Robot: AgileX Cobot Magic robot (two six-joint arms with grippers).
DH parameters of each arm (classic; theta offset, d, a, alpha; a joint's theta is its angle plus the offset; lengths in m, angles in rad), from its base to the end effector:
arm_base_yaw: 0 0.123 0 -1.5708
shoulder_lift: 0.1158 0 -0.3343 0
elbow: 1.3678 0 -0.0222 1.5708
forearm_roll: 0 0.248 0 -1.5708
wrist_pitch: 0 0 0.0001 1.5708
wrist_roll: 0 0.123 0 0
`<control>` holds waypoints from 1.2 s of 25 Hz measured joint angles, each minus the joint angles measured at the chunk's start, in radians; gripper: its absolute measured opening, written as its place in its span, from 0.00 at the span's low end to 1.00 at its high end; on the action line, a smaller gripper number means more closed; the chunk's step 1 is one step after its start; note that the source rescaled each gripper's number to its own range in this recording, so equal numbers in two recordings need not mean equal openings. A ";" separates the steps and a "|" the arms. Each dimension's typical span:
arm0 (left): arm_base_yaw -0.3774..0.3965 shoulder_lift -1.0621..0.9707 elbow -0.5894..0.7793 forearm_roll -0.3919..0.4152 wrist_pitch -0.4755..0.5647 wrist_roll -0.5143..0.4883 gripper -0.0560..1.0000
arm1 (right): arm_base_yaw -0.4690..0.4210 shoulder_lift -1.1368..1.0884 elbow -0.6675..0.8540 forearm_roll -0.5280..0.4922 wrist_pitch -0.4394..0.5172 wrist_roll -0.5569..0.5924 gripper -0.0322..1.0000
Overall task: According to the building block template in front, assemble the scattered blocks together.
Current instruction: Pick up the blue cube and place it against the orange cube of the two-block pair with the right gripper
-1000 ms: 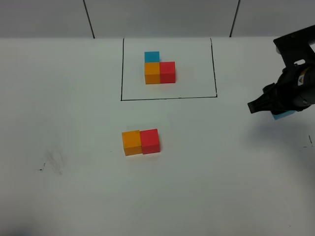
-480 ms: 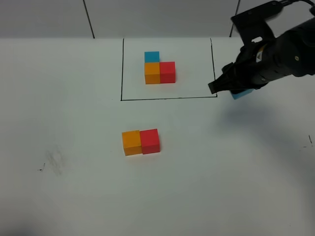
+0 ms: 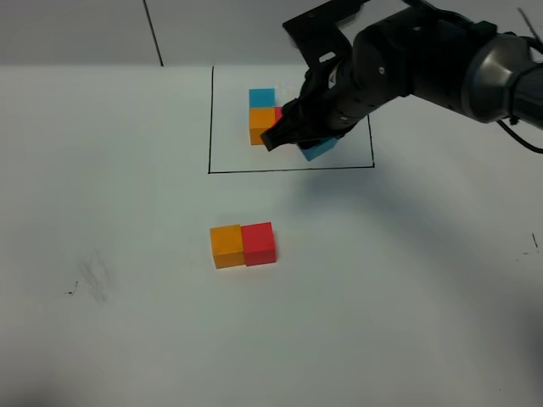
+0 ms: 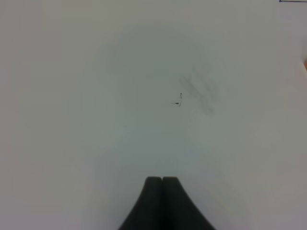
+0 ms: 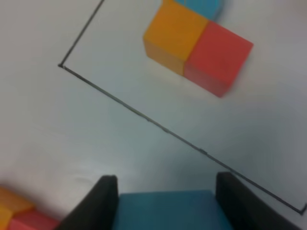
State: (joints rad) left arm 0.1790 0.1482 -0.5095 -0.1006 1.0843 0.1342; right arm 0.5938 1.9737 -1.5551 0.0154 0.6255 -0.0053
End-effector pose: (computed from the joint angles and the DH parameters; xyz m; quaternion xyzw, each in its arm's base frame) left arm -0.0081 -0.0126 0.2651 -0.0209 0.8913 0.0205 0.4524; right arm 0.3958 0.2685 0.2530 -0.2769 0.9121 0.0935 0.2874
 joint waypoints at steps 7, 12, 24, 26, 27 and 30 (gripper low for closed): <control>0.000 0.000 0.000 0.000 0.000 0.000 0.05 | 0.069 0.137 -0.181 0.063 0.047 -0.020 0.48; 0.000 0.000 0.000 0.000 0.000 0.000 0.05 | 0.119 0.219 -0.280 0.101 0.068 -0.021 0.48; 0.000 0.000 0.000 0.001 0.000 0.000 0.05 | 0.178 0.341 -0.374 0.160 0.058 -0.004 0.48; 0.000 0.000 0.000 0.001 0.000 0.000 0.05 | 0.178 0.345 -0.375 0.143 0.039 0.005 0.48; 0.000 0.000 0.000 0.001 0.000 0.000 0.05 | 0.178 0.345 -0.375 0.135 0.032 0.005 0.48; 0.000 0.000 0.000 0.002 0.000 0.000 0.05 | 0.178 0.346 -0.375 0.119 0.014 0.005 0.48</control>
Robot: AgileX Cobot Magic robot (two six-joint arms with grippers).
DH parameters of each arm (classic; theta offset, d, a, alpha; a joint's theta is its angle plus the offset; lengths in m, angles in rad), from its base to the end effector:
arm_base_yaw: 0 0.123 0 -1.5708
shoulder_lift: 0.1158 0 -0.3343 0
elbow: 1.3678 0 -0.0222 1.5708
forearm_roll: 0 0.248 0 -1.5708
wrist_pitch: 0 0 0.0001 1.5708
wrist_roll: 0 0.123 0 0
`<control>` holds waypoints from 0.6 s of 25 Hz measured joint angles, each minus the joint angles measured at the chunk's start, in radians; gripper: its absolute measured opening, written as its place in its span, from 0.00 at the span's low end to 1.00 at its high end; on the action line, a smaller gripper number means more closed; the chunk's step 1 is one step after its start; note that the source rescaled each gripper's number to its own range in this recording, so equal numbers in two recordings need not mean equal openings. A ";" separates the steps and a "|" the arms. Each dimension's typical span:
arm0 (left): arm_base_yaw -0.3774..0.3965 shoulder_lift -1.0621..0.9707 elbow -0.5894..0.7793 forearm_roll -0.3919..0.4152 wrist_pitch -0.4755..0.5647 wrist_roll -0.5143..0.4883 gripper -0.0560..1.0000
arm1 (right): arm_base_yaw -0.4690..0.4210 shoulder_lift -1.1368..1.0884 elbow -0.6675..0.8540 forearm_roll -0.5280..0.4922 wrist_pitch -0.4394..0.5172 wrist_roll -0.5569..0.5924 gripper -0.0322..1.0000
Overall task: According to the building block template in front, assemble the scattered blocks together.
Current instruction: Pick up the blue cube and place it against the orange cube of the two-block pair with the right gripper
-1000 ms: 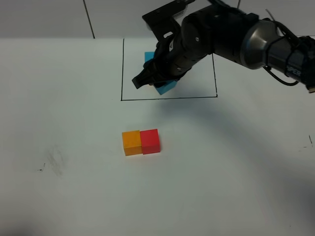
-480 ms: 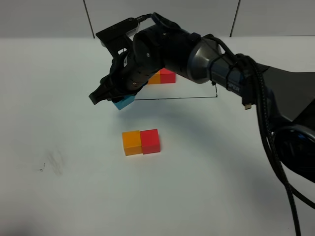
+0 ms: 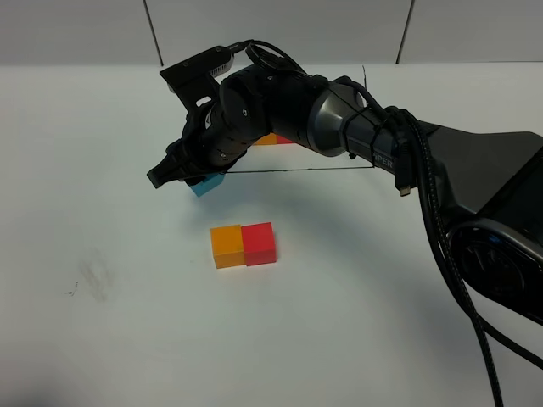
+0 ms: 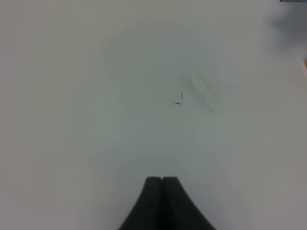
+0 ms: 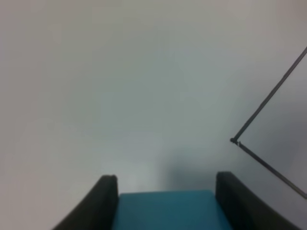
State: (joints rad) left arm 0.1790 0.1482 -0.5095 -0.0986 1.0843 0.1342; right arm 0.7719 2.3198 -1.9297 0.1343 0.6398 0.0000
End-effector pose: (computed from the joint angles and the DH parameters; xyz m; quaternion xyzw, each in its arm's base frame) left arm -0.0081 -0.0124 0.2651 -0.0209 0.8914 0.0215 0.4523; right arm 0.4017 0.4047 0.1882 -0.3213 0.8938 0.1667 0.2649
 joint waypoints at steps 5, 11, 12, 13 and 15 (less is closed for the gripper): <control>0.000 0.000 0.000 0.000 0.000 0.000 0.05 | 0.000 0.001 0.000 -0.007 0.012 0.000 0.48; 0.000 0.000 0.000 0.000 0.000 0.000 0.05 | 0.000 0.006 0.000 -0.028 0.047 0.166 0.48; 0.000 0.000 0.000 0.000 0.000 0.000 0.05 | 0.000 0.009 0.000 -0.049 0.047 0.212 0.48; 0.000 0.000 0.000 0.000 0.000 0.000 0.05 | 0.000 0.011 0.000 -0.070 0.047 0.270 0.48; 0.000 0.000 0.000 0.000 0.000 0.000 0.05 | 0.000 0.014 0.000 -0.143 0.047 0.373 0.48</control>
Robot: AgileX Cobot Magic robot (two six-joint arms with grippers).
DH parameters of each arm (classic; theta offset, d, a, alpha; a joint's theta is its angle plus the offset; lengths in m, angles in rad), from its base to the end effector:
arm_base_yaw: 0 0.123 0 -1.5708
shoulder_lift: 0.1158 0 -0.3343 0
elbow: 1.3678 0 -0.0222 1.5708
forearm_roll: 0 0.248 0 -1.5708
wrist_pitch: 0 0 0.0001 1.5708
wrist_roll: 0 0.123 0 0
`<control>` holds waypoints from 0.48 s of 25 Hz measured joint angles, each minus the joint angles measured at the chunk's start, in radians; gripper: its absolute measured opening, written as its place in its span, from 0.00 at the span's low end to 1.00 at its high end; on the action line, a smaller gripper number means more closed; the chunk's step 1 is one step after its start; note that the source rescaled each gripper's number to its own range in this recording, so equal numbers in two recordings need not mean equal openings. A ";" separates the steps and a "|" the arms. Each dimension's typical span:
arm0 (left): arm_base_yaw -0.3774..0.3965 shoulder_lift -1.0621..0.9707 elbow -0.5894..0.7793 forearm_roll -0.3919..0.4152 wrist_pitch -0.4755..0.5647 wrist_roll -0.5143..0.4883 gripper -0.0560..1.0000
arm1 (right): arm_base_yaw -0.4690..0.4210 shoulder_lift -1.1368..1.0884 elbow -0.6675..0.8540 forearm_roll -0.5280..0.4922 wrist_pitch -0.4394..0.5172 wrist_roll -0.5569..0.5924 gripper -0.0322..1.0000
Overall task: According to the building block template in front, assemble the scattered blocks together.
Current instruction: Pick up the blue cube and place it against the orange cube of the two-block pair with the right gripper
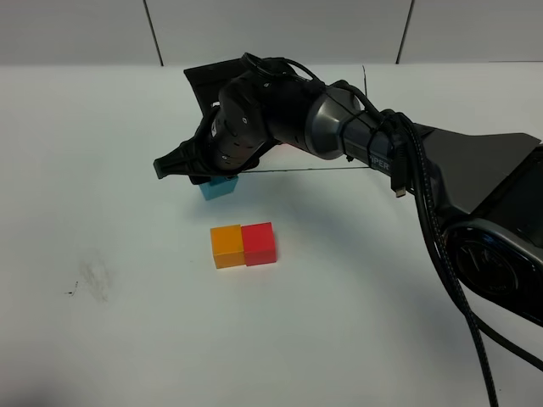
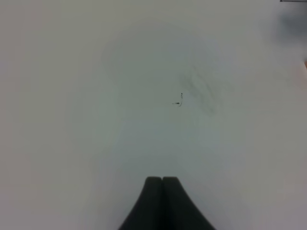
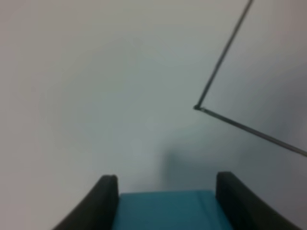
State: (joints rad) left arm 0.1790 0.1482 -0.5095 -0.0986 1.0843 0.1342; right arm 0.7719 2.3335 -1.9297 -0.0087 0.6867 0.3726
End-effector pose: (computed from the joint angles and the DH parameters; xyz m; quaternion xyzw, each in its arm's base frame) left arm -0.0081 -0.0124 0.2651 -0.0209 0.8914 0.0215 0.4523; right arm 0.4060 0.3943 0.1765 -0.1928 0.9404 0.1486 0.2373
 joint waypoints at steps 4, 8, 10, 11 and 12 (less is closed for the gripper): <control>0.000 0.000 0.000 0.000 0.000 0.000 0.05 | 0.000 0.001 0.000 -0.153 0.010 0.209 0.48; 0.000 0.000 0.000 0.000 0.000 0.000 0.05 | -0.001 0.001 0.000 -0.184 0.019 0.318 0.48; 0.000 0.000 0.000 0.000 0.000 0.000 0.05 | -0.001 0.001 0.000 -0.176 0.015 0.326 0.48; 0.000 0.000 0.000 0.000 0.000 0.000 0.05 | -0.001 0.001 0.000 -0.171 0.014 0.328 0.48; 0.000 0.000 0.000 0.000 0.000 0.000 0.05 | -0.001 0.001 0.000 -0.170 0.012 0.329 0.48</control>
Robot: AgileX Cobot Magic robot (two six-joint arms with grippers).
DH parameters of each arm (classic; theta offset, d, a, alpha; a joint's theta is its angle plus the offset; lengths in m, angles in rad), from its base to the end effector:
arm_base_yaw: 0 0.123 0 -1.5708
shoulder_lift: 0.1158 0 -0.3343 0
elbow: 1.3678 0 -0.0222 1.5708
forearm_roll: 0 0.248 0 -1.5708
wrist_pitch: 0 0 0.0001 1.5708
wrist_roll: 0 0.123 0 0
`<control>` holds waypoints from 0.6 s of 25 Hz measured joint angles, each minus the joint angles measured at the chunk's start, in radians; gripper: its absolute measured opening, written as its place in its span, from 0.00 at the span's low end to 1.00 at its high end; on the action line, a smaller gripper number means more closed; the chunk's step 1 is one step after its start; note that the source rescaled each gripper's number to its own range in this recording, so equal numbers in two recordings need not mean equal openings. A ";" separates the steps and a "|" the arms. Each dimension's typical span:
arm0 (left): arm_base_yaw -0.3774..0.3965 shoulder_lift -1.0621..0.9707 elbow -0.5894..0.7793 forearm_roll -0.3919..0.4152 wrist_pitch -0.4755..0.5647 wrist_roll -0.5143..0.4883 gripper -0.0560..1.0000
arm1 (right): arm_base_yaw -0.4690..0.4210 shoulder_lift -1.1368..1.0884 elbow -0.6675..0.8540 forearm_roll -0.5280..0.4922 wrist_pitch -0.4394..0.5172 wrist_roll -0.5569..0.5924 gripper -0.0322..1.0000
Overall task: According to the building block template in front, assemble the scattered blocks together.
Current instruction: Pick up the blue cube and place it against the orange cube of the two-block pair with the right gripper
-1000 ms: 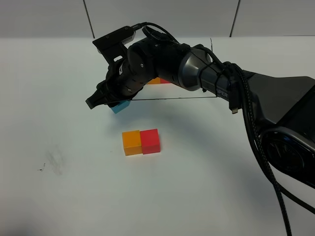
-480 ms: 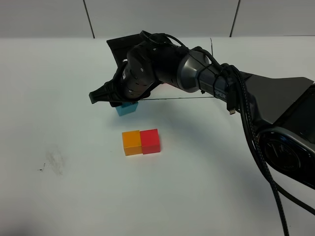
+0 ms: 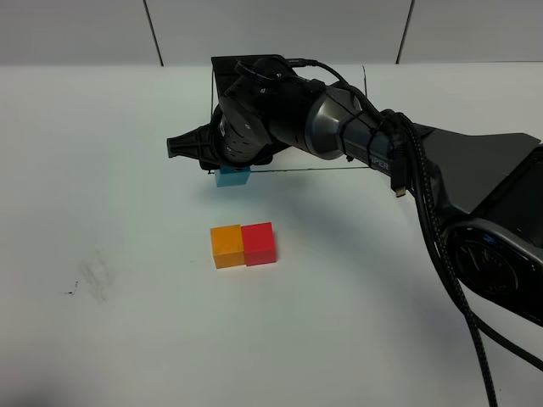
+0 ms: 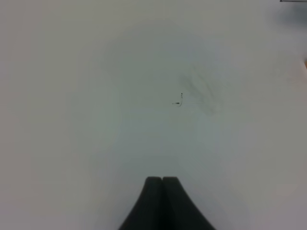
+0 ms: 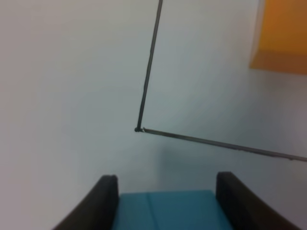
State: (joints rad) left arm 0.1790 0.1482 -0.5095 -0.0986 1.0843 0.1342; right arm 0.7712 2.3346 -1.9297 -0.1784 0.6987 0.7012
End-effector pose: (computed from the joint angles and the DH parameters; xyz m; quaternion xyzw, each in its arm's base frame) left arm -0.0081 -0.0124 0.2651 -0.0209 0.8914 0.0215 0.4523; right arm 0.4151 0.3838 0.1763 -0.0834 0.9557 0.1284 0.2515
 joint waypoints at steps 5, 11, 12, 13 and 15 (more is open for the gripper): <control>0.000 0.000 0.000 0.000 0.000 0.000 0.05 | 0.000 0.000 0.000 0.015 0.010 0.017 0.48; 0.000 0.000 0.000 0.000 0.000 0.000 0.05 | 0.000 0.000 0.000 0.018 0.030 0.060 0.48; 0.000 0.000 0.000 0.000 0.000 0.000 0.05 | 0.000 0.000 0.000 0.016 0.030 0.063 0.48; 0.000 0.000 0.000 0.000 0.000 0.000 0.05 | 0.000 0.000 0.000 0.016 0.032 0.063 0.48; 0.000 0.000 0.000 0.000 0.000 0.000 0.05 | 0.000 0.000 0.000 0.016 0.048 0.064 0.48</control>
State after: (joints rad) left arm 0.1790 0.1482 -0.5095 -0.0986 1.0843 0.1342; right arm 0.7712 2.3346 -1.9297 -0.1621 0.7462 0.7650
